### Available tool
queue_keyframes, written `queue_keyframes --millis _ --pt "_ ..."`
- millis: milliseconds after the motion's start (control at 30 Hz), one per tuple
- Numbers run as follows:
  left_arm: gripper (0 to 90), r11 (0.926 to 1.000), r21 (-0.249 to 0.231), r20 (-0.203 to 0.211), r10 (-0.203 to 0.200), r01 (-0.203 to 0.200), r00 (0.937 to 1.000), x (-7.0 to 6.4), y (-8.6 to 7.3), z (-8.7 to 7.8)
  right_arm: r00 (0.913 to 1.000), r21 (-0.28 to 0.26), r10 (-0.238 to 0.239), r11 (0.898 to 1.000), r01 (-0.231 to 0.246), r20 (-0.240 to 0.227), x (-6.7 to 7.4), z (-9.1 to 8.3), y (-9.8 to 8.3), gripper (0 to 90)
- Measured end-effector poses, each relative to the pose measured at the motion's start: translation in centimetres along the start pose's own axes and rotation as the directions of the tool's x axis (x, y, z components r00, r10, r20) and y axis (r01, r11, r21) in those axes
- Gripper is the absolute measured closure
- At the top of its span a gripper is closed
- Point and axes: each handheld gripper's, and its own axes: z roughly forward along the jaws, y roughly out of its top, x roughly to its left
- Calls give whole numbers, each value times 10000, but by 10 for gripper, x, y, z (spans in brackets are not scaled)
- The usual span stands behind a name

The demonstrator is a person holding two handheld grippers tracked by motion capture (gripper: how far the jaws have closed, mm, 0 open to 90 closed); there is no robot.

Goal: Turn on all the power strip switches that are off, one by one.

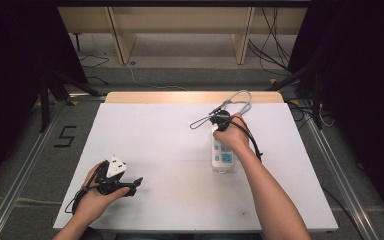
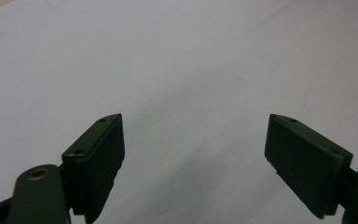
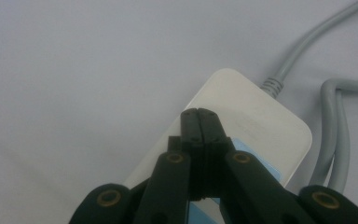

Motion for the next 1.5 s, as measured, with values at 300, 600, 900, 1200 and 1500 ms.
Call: queue_keyframes --millis 300,600,900,1200,1500 --pt "198 10000 37 33 44 -44 10000 -1 1 0 9999 16 82 10000 -82 139 2 0 0 900" --pt "197 10000 34 38 47 -47 10000 -2 1 1 9998 31 141 9999 -141 115 1 1 0 900" --pt "198 10000 34 51 41 -41 10000 -2 1 1 9999 4 103 9999 -103 137 2 1 -1 900" --pt "198 10000 1 43 -8 8 10000 -1 1 1 9998 -171 43 9998 -40 178 2 1 -3 900" --pt "198 10000 48 74 -2 2 10000 0 0 1 9990 -777 412 9961 -423 -160 -6 -10 -3 900"
